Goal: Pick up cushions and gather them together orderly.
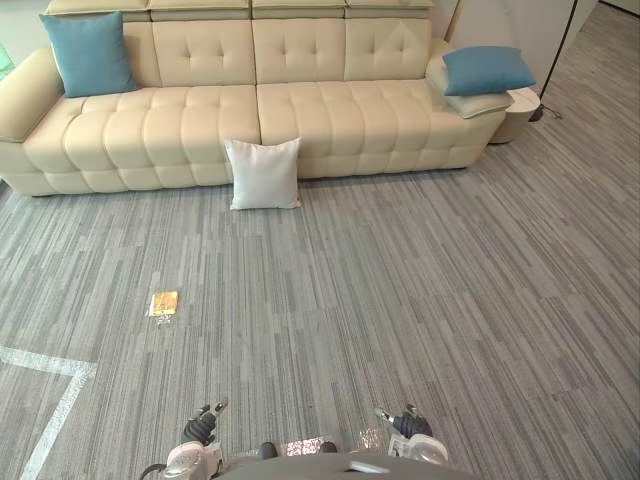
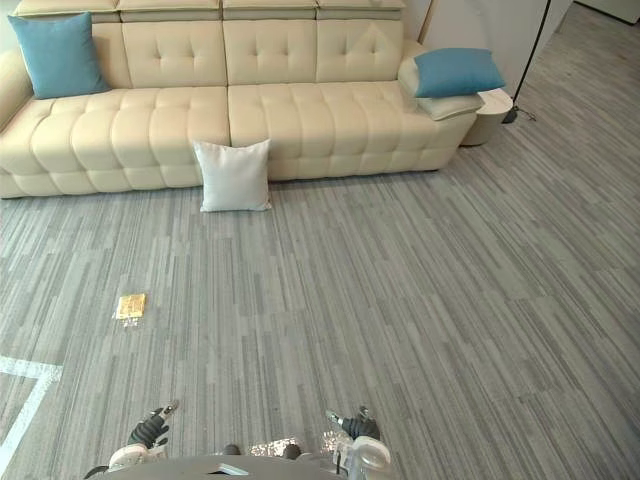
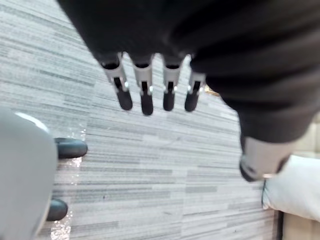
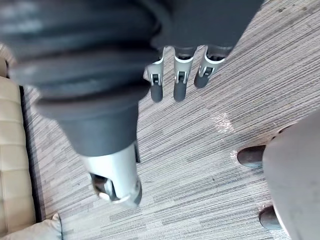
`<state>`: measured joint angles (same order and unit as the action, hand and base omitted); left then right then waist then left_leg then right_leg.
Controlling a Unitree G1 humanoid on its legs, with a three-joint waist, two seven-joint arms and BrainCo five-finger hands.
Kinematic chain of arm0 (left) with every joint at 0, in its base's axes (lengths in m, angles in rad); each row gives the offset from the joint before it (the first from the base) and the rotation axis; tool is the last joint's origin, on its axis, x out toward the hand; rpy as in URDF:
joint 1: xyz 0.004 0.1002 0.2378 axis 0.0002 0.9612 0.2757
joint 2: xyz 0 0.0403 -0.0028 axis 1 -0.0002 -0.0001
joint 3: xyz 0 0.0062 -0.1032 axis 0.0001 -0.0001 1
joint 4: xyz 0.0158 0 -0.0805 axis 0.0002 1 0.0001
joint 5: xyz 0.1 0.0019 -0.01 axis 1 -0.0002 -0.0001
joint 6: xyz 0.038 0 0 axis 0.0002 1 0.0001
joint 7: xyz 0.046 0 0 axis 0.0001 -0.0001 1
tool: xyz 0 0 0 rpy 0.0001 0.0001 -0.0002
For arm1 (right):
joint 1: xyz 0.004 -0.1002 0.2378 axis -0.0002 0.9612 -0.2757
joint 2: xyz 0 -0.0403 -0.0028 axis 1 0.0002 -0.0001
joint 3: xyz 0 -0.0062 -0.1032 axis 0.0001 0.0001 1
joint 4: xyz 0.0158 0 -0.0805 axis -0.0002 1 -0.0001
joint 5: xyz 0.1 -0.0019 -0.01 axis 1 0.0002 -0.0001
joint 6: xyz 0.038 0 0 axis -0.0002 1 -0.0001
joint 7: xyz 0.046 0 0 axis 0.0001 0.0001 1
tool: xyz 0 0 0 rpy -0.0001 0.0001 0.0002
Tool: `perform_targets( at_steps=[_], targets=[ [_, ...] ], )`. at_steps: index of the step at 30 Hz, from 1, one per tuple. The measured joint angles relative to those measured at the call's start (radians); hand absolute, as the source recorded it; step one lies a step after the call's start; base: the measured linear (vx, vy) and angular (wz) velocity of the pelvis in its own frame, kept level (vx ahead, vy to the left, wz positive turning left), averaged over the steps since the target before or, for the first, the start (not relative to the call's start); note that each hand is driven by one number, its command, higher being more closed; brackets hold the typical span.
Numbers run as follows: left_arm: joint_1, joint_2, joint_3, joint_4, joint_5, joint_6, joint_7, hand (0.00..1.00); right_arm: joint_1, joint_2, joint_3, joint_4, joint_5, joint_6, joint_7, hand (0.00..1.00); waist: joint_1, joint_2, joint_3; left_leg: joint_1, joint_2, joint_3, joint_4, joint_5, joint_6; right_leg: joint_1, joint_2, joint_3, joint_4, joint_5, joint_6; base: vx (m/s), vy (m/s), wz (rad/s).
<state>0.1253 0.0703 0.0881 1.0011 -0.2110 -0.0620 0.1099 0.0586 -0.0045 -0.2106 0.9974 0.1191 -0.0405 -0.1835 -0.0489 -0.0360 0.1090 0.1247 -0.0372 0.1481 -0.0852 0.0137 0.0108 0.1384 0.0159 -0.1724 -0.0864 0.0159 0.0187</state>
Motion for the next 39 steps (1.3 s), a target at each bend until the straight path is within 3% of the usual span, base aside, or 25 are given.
perform_targets(
  at_steps=[39],
  targets=[
    [-0.039, 0.004, 0.026, 0.035, 0.097, 0.012, -0.013, 0.0, -0.03, -0.002, -0.071, 0.047, -0.036, 0.022, 0.029, 0.0, 0.014, -0.003, 0.024, -0.021, -0.006, -0.034, 0.0, -0.017, -0.016, -0.001, -0.004, -0.035, 0.003, -0.03, 0.001, 0.0, 0.0, 0.02]
  ],
)
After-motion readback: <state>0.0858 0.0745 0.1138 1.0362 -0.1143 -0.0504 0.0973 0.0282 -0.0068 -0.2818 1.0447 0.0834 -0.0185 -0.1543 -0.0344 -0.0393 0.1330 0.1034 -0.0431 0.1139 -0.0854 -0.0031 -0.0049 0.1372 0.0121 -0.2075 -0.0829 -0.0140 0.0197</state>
